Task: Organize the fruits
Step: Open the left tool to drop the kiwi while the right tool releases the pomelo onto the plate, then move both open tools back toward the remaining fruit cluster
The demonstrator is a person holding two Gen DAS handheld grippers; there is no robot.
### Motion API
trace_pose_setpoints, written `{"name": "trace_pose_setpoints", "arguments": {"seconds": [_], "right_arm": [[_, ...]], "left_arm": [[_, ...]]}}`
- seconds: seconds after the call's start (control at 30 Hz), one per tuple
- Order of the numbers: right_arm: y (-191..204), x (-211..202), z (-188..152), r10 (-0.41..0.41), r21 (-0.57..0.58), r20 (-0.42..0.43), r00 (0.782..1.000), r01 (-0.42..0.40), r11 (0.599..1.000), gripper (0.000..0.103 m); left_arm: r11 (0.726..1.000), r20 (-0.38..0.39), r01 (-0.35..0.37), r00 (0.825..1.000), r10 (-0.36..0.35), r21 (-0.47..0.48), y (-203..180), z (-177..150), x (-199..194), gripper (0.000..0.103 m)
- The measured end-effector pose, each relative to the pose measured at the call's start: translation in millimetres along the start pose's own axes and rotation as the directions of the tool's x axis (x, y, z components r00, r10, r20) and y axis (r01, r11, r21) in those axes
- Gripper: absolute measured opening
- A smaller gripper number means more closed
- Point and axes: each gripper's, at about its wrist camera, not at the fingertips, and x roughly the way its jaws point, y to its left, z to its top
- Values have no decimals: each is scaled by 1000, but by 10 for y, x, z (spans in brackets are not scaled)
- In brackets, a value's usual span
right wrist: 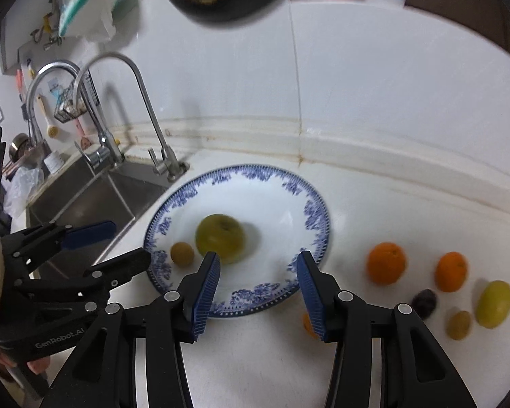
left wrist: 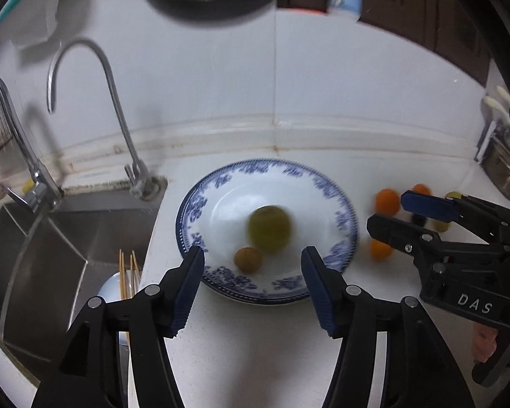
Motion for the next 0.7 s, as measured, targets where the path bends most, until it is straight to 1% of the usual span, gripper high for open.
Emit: {"name": "trace_pose_setpoints", "arguments": {"seconds": [0.1, 0.17, 0.2, 0.23, 0.27, 0.4, 0.47, 0.63, 0.7], "right_arm": [[-14, -268, -30, -29, 3, 38, 999, 29, 1000, 59], [-33, -430, -70, -51, 8, 56, 997, 51, 999, 61], [-50, -504, -94, -63, 12, 64, 996, 63, 998, 66], [-65, -571, -121, -75, 14, 70, 995, 74, 997, 69], [-81, -637, -150, -88, 16, 75, 993, 87, 996, 72], [-191, -910, -289, -136, 36, 84, 987, 134, 990, 72], [-273, -1040, -369, -169, 51, 83, 982, 165, 985, 74], [-448, -1235, -515, -242, 79, 78, 967, 236, 969, 75], [-523, -1294, -565, -264, 94, 71, 962, 257, 962, 75]], "left_arm": [[1000, 33, 13, 999, -13, 3, -102, -1, -207, 65], [1000, 49, 26, 998, -26, 7, -182, -15, -319, 66], [999, 54, 31, 998, -31, 11, -220, -25, -354, 68], [999, 59, 34, 998, -35, 17, -266, -35, -396, 70], [999, 64, 41, 997, -42, 28, -329, -53, -445, 70], [995, 70, 64, 995, -69, 74, -550, -102, -539, 75], [992, 71, 82, 994, -89, 96, -667, -127, -563, 75], [984, 68, 122, 989, -131, 127, -907, -171, -545, 78], [978, 74, 148, 984, -160, 144, -1001, -181, -511, 78]]}}
